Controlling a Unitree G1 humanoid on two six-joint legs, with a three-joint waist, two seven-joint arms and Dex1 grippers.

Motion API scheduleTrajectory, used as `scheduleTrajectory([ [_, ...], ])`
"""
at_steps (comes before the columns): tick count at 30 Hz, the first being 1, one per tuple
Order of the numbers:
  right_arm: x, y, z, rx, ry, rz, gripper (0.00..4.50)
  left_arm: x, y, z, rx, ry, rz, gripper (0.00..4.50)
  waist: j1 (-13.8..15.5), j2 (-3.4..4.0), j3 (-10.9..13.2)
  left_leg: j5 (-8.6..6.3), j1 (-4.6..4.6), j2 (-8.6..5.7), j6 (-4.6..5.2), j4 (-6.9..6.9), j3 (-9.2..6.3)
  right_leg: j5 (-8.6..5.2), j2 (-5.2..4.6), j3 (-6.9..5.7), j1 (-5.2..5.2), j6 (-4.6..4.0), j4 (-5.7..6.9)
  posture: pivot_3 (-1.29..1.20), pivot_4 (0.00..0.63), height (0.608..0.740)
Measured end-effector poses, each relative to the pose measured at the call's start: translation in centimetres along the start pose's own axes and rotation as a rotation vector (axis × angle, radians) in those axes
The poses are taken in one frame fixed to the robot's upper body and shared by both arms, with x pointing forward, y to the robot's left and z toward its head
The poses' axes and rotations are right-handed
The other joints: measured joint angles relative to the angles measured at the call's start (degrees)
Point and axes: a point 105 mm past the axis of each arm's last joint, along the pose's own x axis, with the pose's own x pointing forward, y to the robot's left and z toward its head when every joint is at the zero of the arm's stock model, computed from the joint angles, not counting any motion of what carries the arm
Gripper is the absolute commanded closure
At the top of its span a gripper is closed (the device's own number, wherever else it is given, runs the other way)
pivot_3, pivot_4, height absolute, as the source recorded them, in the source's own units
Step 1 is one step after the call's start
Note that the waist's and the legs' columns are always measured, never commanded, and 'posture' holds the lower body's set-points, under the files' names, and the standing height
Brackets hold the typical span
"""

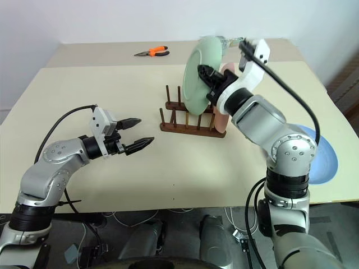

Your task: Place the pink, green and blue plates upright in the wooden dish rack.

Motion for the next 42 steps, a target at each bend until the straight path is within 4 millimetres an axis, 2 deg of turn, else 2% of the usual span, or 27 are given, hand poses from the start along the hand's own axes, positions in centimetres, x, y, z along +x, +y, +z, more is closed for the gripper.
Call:
scheduleTrajectory([
  [6, -0.5, -0.3, 0.6, -0.004, -0.011, -0.043, 4.46, 0.0, -0.2, -0.1, -0.003, 0.003, -0.013, 0.37, 0.0, 0.00, 0.0, 0.00, -0.01, 0.01, 0.00, -0.01, 0.00, -0.01, 0.00, 0.01, 0.00, -0.01, -0.03, 0.00, 0.150, 0.740],
  [11, -0.8, -1.1, 0.1, 0.016, 0.003, -0.101, 4.46, 0.1, -0.3, -0.1, -0.004, 0.004, -0.024, 0.37, 0.0, 0.00, 0.0, 0.00, -0.02, 0.02, 0.00, -0.01, 0.00, -0.01, -0.01, 0.01, 0.00, -0.02, -0.05, 0.00, 0.150, 0.740],
  [18, -0.4, -1.7, -0.6, 0.039, 0.014, -0.174, 4.46, 0.4, -0.6, -0.3, -0.008, 0.008, -0.036, 0.37, 0.0, 0.00, 0.0, 0.00, -0.01, 0.02, 0.00, -0.06, 0.00, -0.01, 0.00, 0.01, -0.02, -0.02, -0.05, 0.00, 0.150, 0.740],
  [21, -0.1, -2.2, -1.0, 0.051, 0.029, -0.193, 3.34, 0.4, -0.6, -0.3, -0.009, 0.009, -0.034, 0.37, -0.1, 0.00, 0.0, 0.00, 0.00, 0.02, 0.00, -0.08, 0.00, -0.01, 0.00, 0.01, -0.02, -0.02, -0.05, 0.00, 0.150, 0.740],
  [24, 0.2, -2.4, -1.5, 0.050, 0.053, -0.199, 1.86, 0.4, -0.6, -0.3, -0.009, 0.009, -0.032, 0.37, 0.0, 0.01, 0.0, 0.00, -0.01, 0.02, 0.00, -0.10, 0.01, -0.01, 0.00, 0.01, -0.03, -0.02, -0.07, 0.00, 0.150, 0.740],
  [27, 0.4, -2.1, -1.1, 0.038, 0.041, -0.192, 0.32, 0.4, -0.6, -0.3, -0.010, 0.010, -0.029, 0.37, 0.0, 0.01, 0.0, 0.00, -0.01, 0.02, 0.00, -0.11, 0.01, -0.01, 0.00, 0.01, -0.03, -0.02, -0.09, 0.00, 0.150, 0.740],
  [28, 0.4, -2.0, -1.0, 0.034, 0.037, -0.189, 0.04, 0.4, -0.6, -0.3, -0.010, 0.010, -0.029, 0.37, 0.0, 0.01, 0.0, 0.00, -0.01, 0.02, 0.00, -0.11, 0.01, -0.02, 0.00, 0.01, -0.03, -0.02, -0.09, 0.00, 0.150, 0.740],
  [42, 0.1, -1.9, -0.9, -0.079, 0.091, -0.167, 0.04, 0.7, -0.9, -0.4, -0.015, 0.008, -0.035, 0.37, 0.0, 0.00, 0.0, 0.00, -0.01, 0.04, 0.00, -0.20, 0.00, -0.02, -0.01, 0.01, -0.03, -0.03, -0.14, 0.00, 0.150, 0.740],
])
